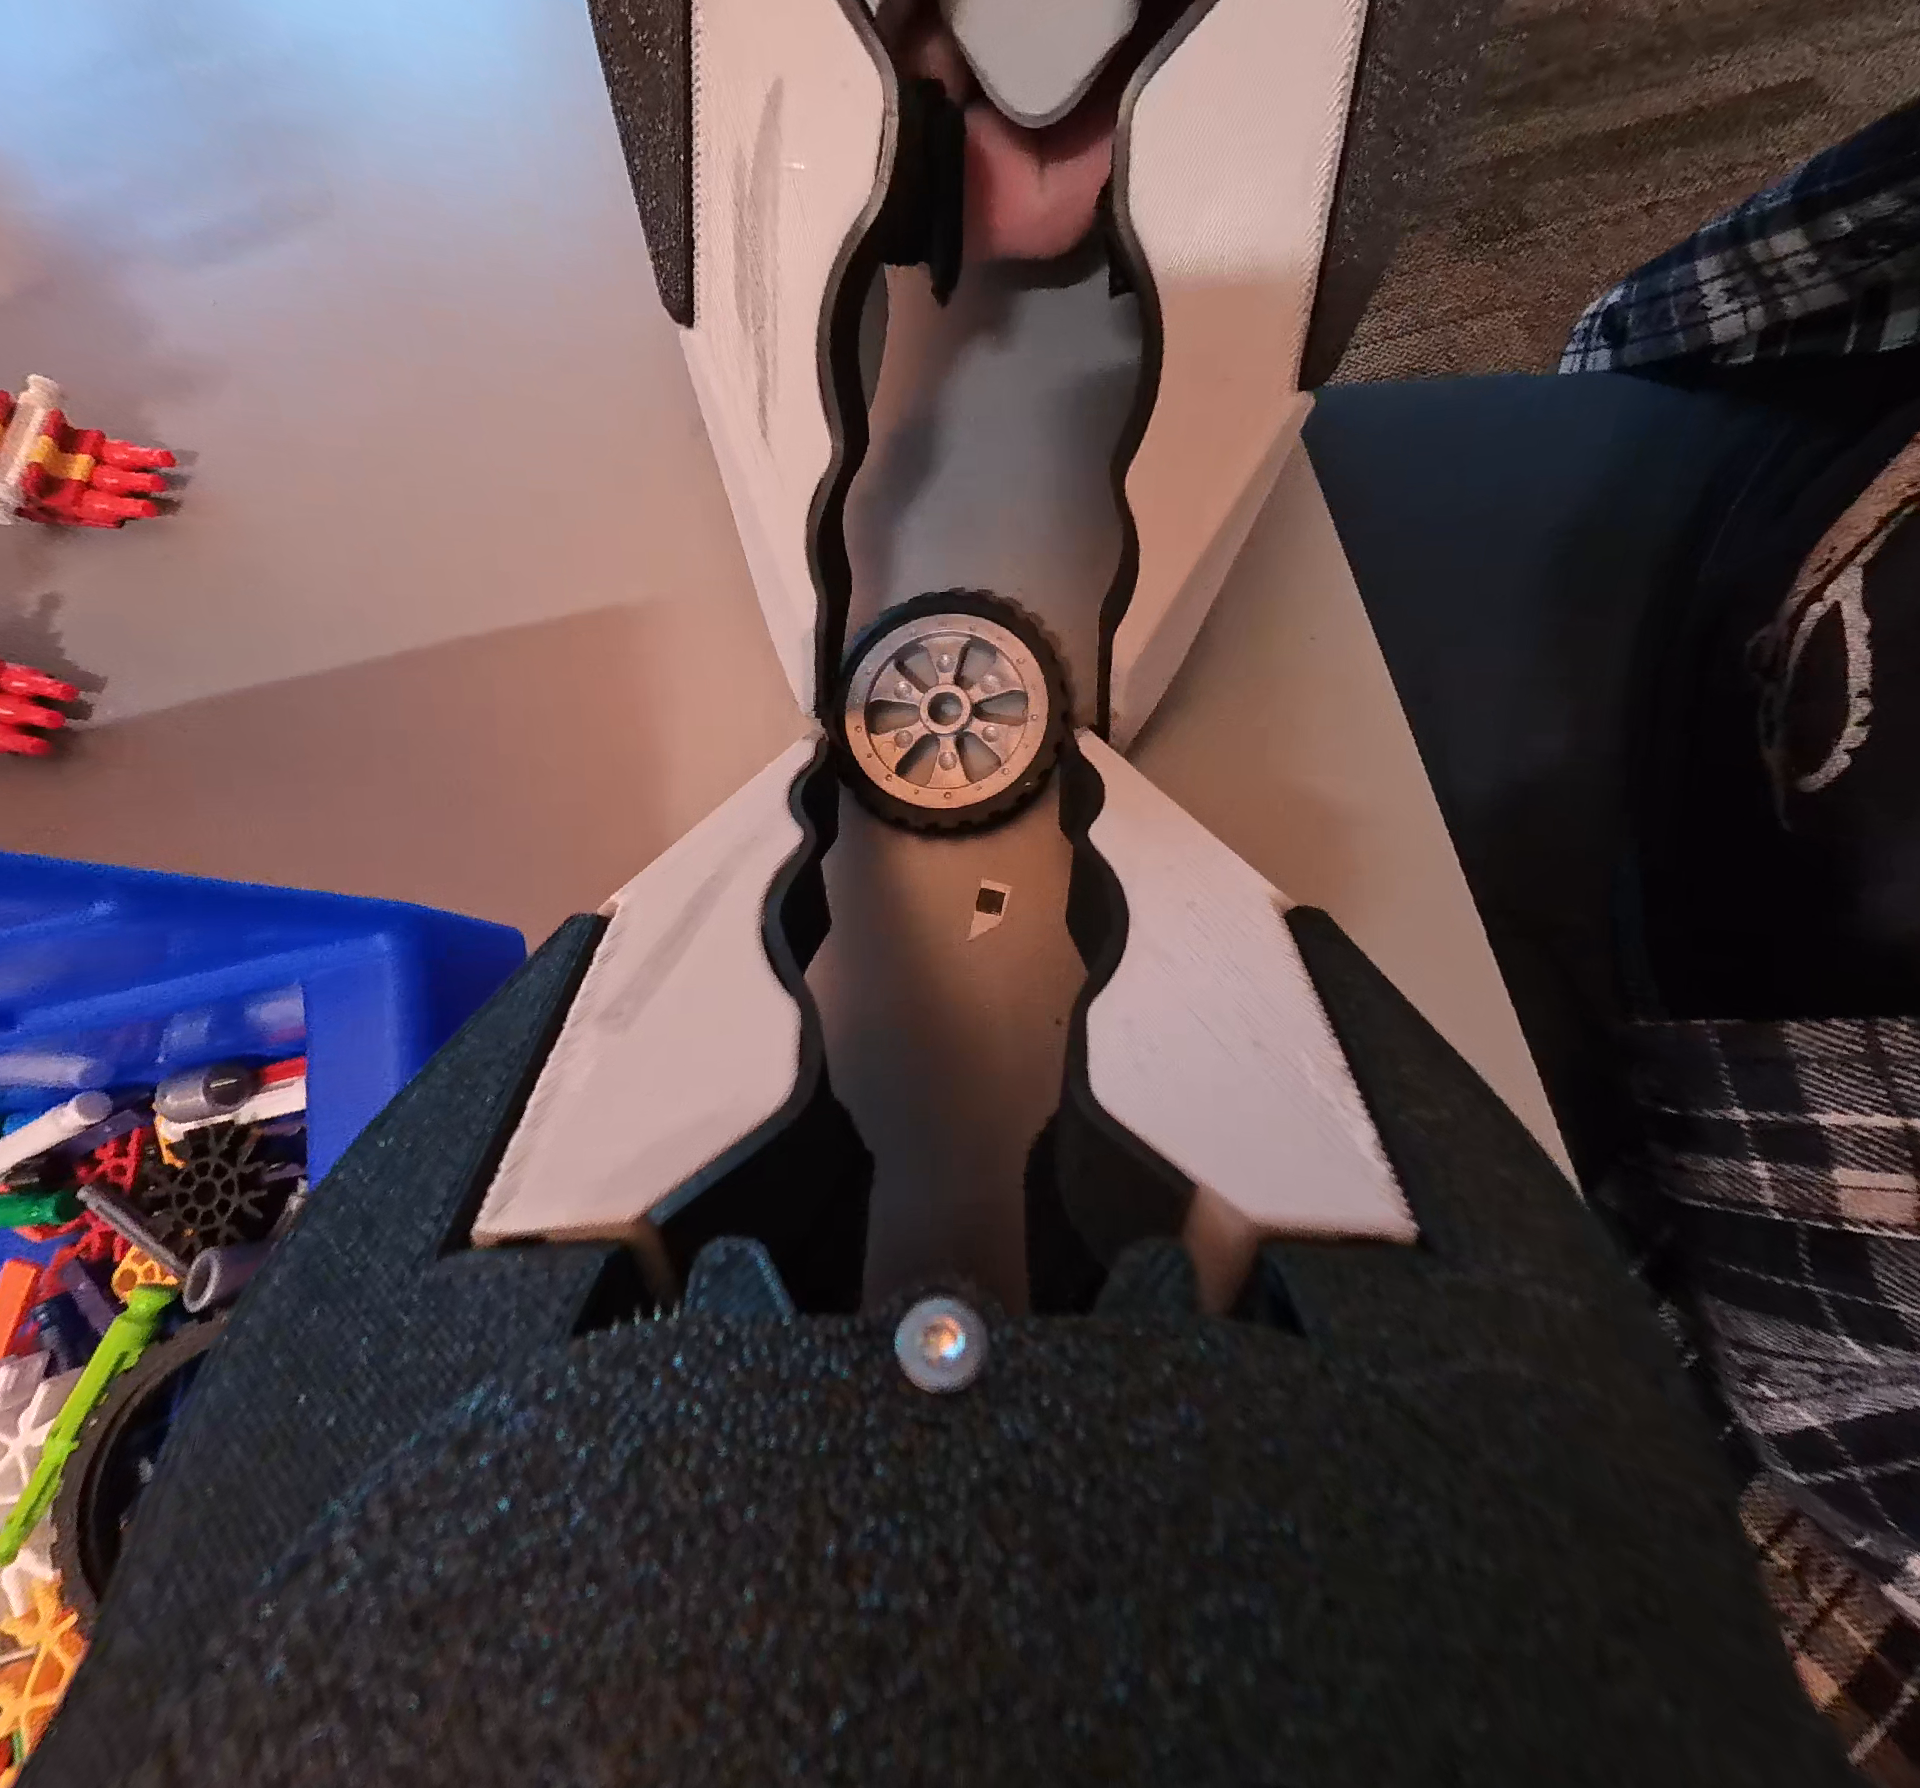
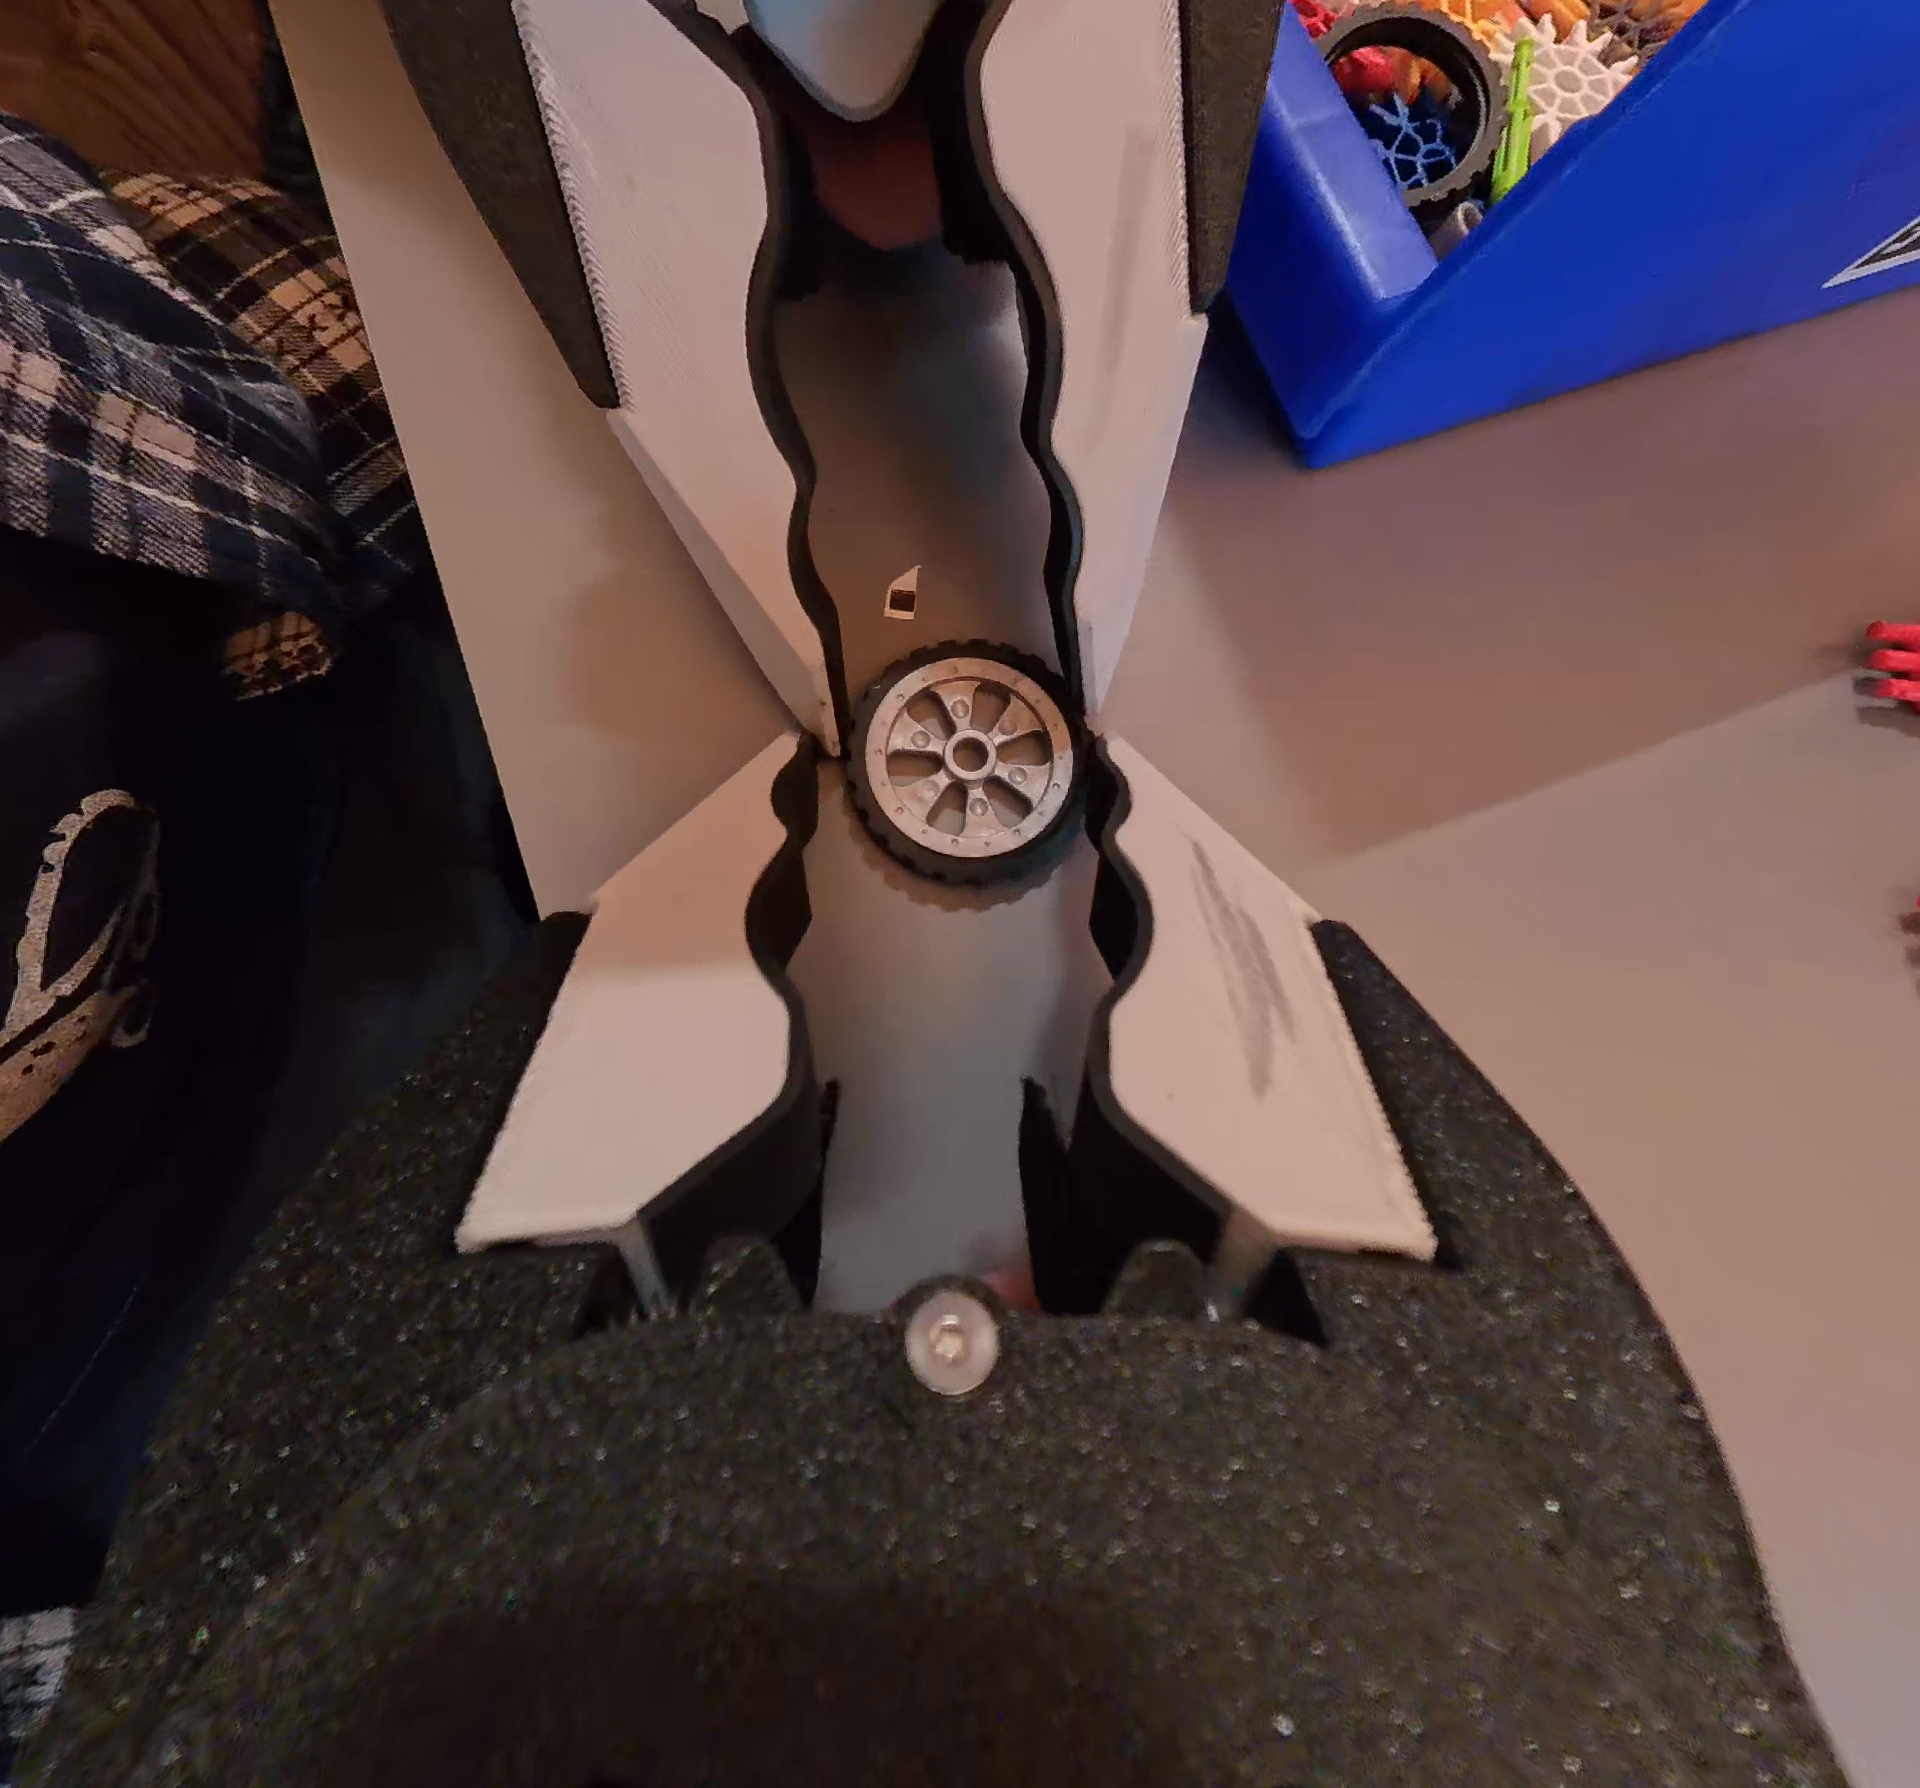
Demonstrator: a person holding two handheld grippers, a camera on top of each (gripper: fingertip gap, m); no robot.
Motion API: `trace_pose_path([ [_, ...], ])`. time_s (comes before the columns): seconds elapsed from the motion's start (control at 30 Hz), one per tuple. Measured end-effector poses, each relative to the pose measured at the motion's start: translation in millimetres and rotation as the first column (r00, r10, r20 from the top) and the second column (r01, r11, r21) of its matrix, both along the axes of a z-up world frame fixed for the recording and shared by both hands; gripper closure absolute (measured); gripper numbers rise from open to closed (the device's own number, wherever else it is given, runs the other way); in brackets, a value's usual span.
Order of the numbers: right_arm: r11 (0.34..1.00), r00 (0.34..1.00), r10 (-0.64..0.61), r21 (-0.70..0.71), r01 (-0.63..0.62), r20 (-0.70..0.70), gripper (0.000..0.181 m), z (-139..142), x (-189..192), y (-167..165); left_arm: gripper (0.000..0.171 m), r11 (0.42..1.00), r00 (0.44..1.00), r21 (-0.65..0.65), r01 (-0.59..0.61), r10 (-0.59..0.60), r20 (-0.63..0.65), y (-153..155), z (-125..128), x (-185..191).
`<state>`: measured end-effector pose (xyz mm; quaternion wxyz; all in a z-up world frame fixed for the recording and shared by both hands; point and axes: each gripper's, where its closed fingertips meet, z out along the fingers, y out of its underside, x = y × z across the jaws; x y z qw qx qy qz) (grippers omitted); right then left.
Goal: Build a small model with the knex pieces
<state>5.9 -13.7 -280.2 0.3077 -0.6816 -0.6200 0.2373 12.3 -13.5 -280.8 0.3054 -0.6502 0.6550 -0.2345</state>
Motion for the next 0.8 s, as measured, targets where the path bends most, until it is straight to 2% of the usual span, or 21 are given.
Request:
trace_pose_path([
  [0.13,0.998,0.998,-0.059,0.028,0.059,0.000,0.133,1.0,4.0,3.8,0.130,0.998,0.999,0.046,-0.042,0.042,0.002,4.1,1.2,-1.0],
  [0.17,0.996,0.996,-0.088,0.032,0.088,-0.001,0.136,1.1,8.0,6.7,0.122,0.995,0.997,0.069,-0.072,0.072,0.005,8.2,2.6,-2.7],
  [0.2,0.992,0.993,-0.120,0.038,0.120,0.000,0.136,1.1,13.7,10.6,0.113,0.992,0.996,0.082,-0.094,0.094,0.012,10.5,4.4,-4.6],
  [0.33,0.950,0.952,-0.307,0.051,0.307,0.002,0.135,1.5,44.4,41.6,0.113,0.988,0.994,0.108,-0.108,0.105,0.038,5.1,10.3,-6.8],
  [0.4,0.908,0.909,-0.416,0.060,0.414,0.022,0.109,1.8,60.0,58.4,0.114,0.986,0.993,0.125,-0.113,0.111,0.030,4.9,9.6,-8.7],
  [0.5,0.888,0.891,-0.453,0.111,0.447,0.035,0.109,6.3,71.8,63.1,0.114,0.984,0.992,0.126,-0.125,0.120,0.051,3.5,13.4,-10.8],
  [0.7,0.880,0.887,-0.462,0.119,0.460,-0.010,0.135,12.0,65.5,63.3,0.114,0.986,0.992,0.137,-0.091,0.078,0.103,-8.1,25.4,-8.9],
  [0.8,0.892,0.897,-0.441,0.118,0.436,0.016,0.145,4.2,57.5,63.4,0.115,0.985,0.989,0.138,-0.102,0.085,0.121,-9.6,31.1,-9.2],
])
